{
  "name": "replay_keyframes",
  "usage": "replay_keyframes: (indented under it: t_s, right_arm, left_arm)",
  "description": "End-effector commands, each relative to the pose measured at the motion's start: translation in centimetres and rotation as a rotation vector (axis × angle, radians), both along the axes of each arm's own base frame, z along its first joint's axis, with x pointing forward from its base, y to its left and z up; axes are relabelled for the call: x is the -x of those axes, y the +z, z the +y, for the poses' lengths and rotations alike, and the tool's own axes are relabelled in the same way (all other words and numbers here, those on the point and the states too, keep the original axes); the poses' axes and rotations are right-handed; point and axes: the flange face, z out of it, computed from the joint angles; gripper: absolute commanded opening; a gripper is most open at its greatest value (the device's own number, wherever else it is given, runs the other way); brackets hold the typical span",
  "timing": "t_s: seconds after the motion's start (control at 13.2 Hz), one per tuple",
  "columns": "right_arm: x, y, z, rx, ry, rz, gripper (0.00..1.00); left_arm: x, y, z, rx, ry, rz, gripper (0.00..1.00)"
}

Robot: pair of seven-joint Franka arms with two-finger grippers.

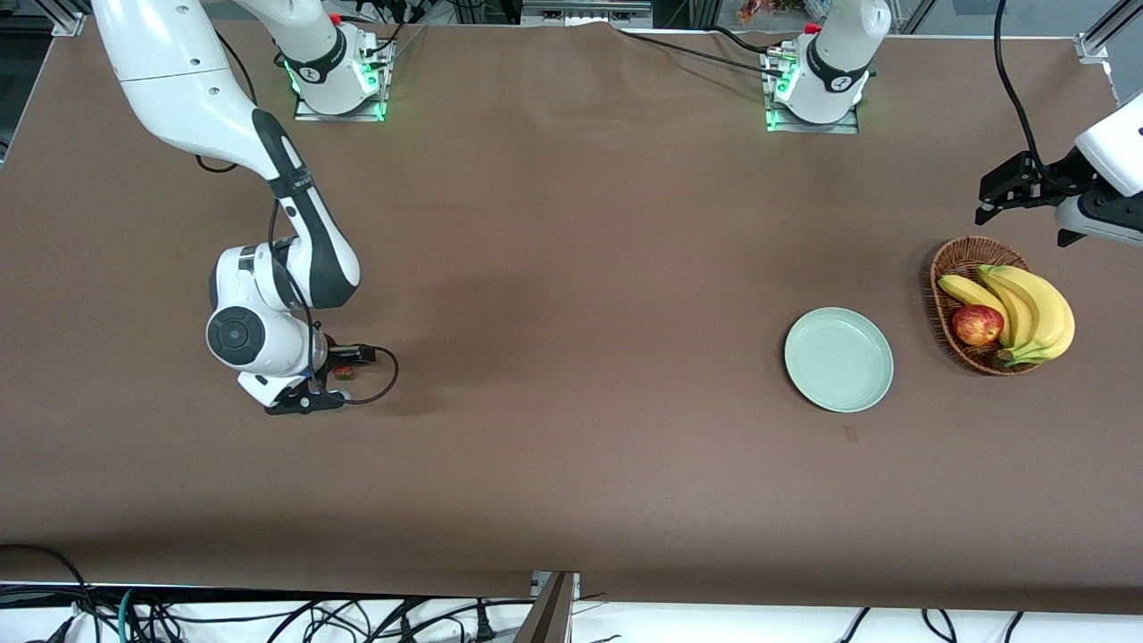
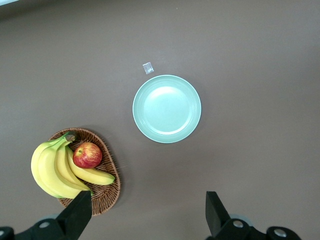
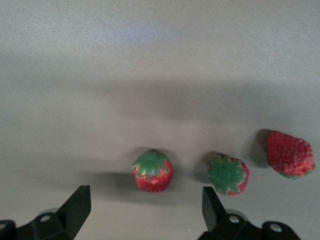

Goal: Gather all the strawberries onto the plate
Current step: 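Grasp the nearest red strawberry with the right gripper, then carry the strawberry to mid-table and release it with the right gripper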

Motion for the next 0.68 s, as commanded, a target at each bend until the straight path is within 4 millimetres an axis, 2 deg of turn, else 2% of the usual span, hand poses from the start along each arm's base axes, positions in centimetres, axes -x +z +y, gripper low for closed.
replay_keyframes:
  t_s: [0.0,0.15,0.38,0.45,0.53,0.6]
  right_arm:
    - [0.27,-0.8,-0.01,-0.009,0.004,-0.013,0.86]
    - [0.25,-0.91,-0.01,-0.01,0.006,-0.017,0.73]
    - [0.3,-1.11,-0.02,-0.009,0.007,-0.014,0.32]
    - [0.28,-1.11,-0.11,-0.008,0.006,-0.014,0.22]
    - [0.19,-0.89,0.1,-0.01,0.009,-0.019,0.16]
    - [0.0,-0.65,0.25,-0.01,0.007,-0.025,0.15]
  left_arm:
    - [0.33,0.19,0.09,-0.021,0.008,-0.004,1.0]
    - [0.33,0.19,0.09,-0.021,0.008,-0.004,1.0]
    - [0.33,0.12,0.09,-0.021,0.008,-0.002,1.0]
    - [0.31,0.21,0.09,-0.021,0.008,-0.005,1.0]
    - [0.33,0.19,0.17,-0.021,0.009,-0.004,1.0]
    - [0.33,0.12,0.09,-0.021,0.008,-0.002,1.0]
